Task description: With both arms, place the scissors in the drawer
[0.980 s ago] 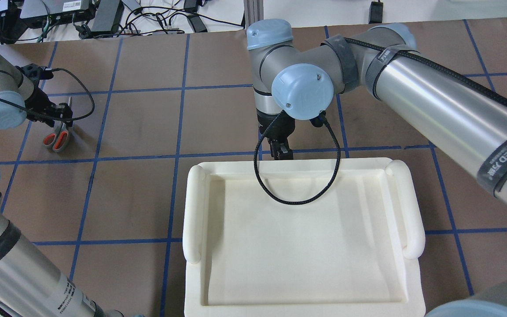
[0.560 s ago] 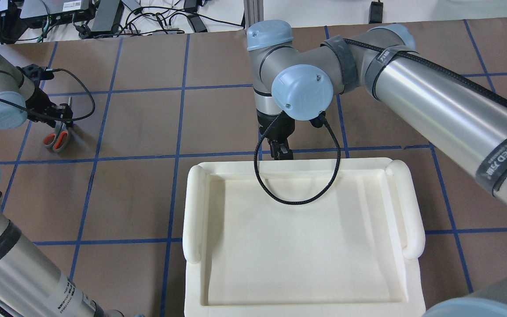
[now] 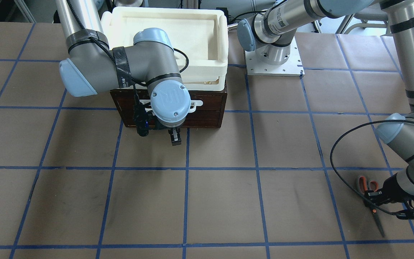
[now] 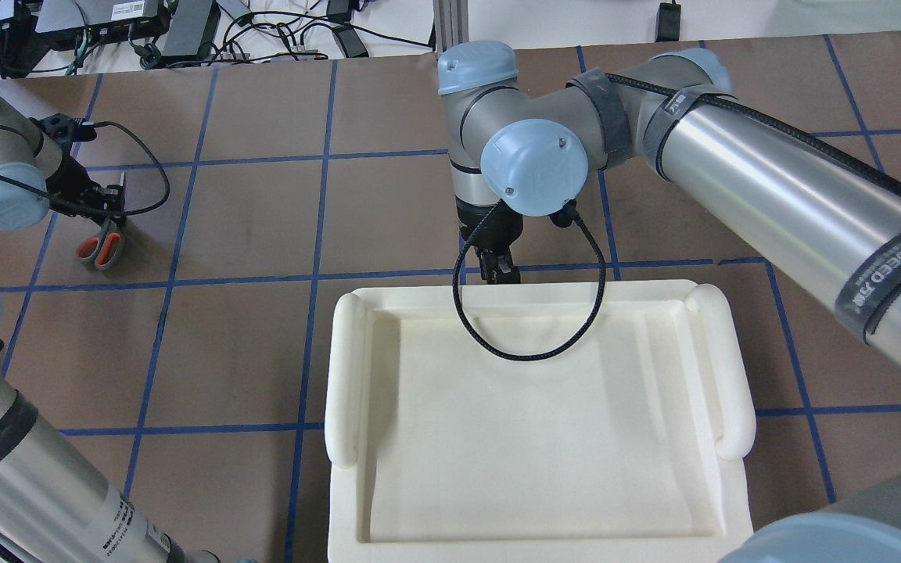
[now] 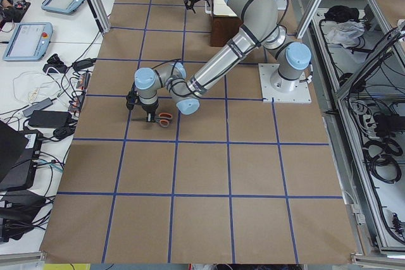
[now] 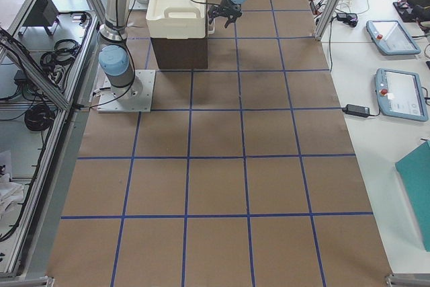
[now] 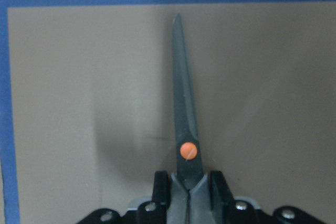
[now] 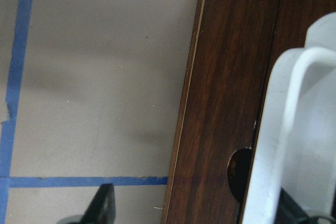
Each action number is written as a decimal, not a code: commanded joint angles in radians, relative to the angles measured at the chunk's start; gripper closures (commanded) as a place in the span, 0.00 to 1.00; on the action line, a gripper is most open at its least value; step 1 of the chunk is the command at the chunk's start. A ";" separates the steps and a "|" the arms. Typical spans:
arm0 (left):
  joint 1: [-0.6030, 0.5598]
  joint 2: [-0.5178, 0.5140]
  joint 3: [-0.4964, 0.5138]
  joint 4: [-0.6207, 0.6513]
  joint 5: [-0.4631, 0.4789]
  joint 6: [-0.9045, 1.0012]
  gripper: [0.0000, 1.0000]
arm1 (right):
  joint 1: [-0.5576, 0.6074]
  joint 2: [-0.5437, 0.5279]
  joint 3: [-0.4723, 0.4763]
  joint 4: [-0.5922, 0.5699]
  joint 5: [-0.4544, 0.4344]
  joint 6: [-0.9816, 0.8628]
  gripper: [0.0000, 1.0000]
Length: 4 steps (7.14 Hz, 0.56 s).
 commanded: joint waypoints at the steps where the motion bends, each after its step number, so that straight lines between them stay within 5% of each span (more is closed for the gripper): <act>1: -0.001 0.011 0.000 -0.003 -0.001 0.000 0.91 | -0.003 -0.001 -0.001 -0.060 -0.006 -0.032 0.00; 4: -0.025 0.111 0.002 -0.110 -0.001 0.005 0.92 | -0.008 -0.001 -0.008 -0.083 -0.018 -0.055 0.00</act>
